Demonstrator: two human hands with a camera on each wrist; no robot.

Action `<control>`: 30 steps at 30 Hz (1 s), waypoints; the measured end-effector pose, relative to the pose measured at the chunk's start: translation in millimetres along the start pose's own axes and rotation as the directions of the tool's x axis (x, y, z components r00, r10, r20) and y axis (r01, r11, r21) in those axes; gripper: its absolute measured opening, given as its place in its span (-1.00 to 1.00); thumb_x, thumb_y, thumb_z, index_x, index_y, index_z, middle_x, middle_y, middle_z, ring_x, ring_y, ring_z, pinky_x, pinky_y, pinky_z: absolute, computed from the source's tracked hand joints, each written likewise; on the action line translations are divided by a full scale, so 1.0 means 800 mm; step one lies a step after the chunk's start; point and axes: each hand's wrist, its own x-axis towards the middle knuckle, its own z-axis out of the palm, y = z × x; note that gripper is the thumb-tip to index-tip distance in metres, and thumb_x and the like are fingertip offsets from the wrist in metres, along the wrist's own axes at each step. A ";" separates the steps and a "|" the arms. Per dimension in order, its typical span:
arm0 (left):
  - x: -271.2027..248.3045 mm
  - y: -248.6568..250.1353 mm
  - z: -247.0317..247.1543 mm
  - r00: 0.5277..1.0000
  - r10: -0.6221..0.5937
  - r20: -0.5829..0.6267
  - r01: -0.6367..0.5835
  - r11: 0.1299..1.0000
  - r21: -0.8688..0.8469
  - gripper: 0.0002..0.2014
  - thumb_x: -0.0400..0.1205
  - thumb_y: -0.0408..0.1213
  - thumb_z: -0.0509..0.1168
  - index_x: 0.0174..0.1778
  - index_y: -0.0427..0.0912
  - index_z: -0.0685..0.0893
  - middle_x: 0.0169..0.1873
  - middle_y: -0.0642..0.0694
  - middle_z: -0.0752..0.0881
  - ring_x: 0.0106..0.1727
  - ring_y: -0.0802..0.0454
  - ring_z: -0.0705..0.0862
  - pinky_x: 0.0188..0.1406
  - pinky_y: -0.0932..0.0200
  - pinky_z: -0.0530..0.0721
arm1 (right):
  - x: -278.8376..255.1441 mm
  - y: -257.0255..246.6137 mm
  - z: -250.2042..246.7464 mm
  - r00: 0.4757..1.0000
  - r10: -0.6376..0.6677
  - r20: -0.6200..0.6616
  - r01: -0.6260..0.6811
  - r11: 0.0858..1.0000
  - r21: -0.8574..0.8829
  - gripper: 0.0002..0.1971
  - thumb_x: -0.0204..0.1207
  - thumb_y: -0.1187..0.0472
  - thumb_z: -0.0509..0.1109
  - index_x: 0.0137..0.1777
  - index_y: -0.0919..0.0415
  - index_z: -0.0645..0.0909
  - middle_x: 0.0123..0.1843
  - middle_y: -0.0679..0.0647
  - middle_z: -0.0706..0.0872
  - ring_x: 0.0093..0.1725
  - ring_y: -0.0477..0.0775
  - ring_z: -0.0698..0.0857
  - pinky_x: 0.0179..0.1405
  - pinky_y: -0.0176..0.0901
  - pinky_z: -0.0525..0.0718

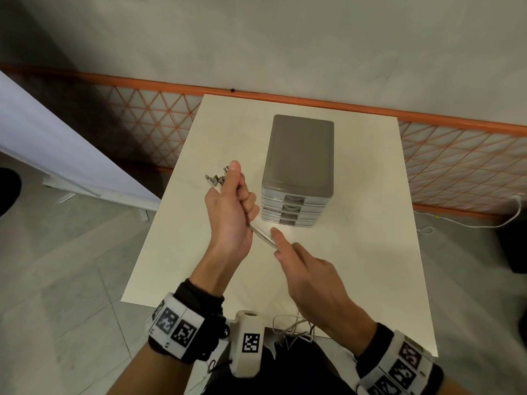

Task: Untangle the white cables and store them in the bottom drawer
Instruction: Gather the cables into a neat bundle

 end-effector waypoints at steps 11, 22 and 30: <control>0.012 0.013 0.011 0.999 0.043 0.022 -0.043 0.999 0.016 -0.57 0.78 -0.15 0.24 -0.42 -0.08 0.37 -0.60 0.08 0.21 -0.60 0.17 0.11 -0.67 0.28 0.10 | 0.016 0.023 -0.044 0.994 -0.043 0.102 0.055 0.991 -0.119 -0.55 0.75 0.12 0.08 0.61 0.19 0.27 -0.16 0.05 0.64 -0.37 0.08 0.57 -0.56 -0.06 0.53; 0.014 0.006 0.023 0.987 0.022 0.161 -0.071 0.950 0.304 -0.52 0.77 -0.16 0.27 -0.50 -0.07 0.37 -0.68 0.12 0.33 -0.67 0.19 0.25 -0.67 0.30 0.26 | 0.050 -0.007 -0.065 0.877 -0.104 0.470 0.257 0.927 -0.274 -0.64 0.81 0.05 -0.07 0.23 0.20 0.51 -0.13 0.14 0.73 -0.30 0.30 0.67 -0.41 0.00 0.36; 0.006 0.013 -0.006 0.836 -0.165 0.523 -0.174 0.824 0.539 -0.66 0.62 -0.47 0.43 -0.30 0.04 0.52 -0.66 0.23 0.51 -0.61 0.28 0.46 -0.50 0.33 0.39 | 0.084 0.028 -0.113 0.852 -0.028 0.523 -0.108 0.968 0.228 -0.52 0.74 -0.05 0.18 -0.26 0.31 0.62 -0.43 0.14 0.63 -0.47 0.06 0.54 -0.37 -0.18 0.49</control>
